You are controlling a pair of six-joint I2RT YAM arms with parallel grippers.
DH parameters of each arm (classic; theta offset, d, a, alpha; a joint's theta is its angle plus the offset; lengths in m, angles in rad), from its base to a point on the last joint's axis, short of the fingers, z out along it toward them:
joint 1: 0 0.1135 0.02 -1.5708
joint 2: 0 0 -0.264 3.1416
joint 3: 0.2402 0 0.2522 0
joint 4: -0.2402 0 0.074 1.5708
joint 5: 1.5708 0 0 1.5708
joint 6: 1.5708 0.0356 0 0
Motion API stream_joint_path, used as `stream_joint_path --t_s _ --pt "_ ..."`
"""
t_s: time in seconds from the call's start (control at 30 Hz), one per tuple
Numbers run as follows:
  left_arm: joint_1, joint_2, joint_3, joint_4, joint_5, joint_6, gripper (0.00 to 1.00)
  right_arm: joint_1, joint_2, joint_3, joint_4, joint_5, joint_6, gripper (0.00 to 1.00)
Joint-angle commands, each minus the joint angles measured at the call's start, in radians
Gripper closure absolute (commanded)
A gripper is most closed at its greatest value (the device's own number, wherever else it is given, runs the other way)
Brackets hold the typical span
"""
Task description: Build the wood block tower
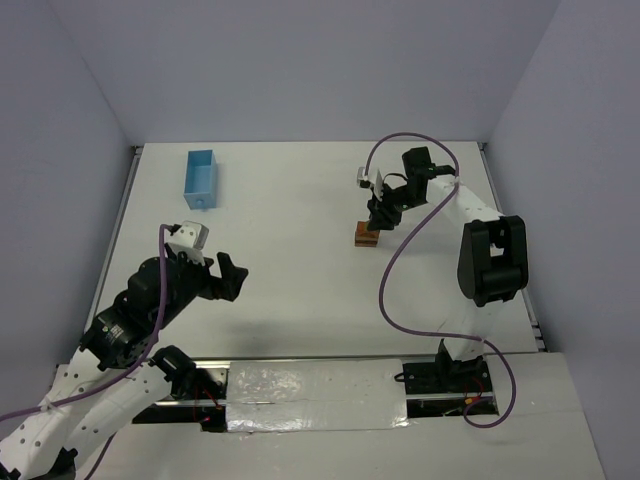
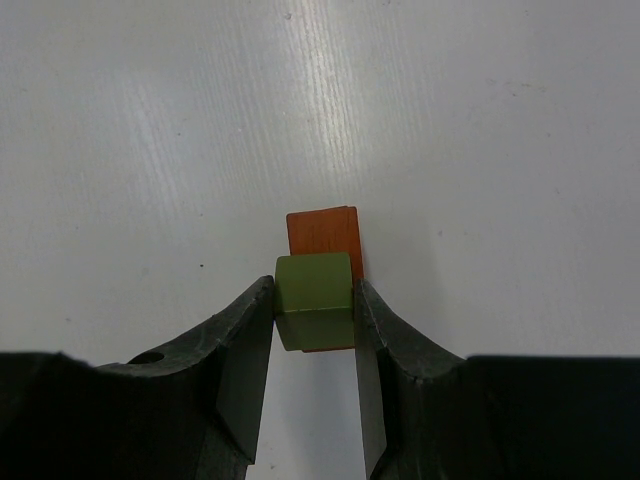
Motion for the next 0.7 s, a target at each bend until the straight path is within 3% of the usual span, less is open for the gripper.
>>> stream_joint_path --t_s 0.0,0.53,0.67 --pt "-0.009 -0.016 -0.001 0.033 -0.003 0.016 0.00 -0.005 0.002 0.042 0.027 -0.025 -0.003 0.86" --pt "-0.023 -0.019 -0.001 0.033 -0.002 0.017 0.01 -0.001 0.031 0.057 0.019 -0.035 0.002 0.82" --pt "-0.027 -0.019 -0.001 0.034 -0.002 0.017 0.00 0.003 0.031 0.056 0.019 -0.031 0.003 0.76"
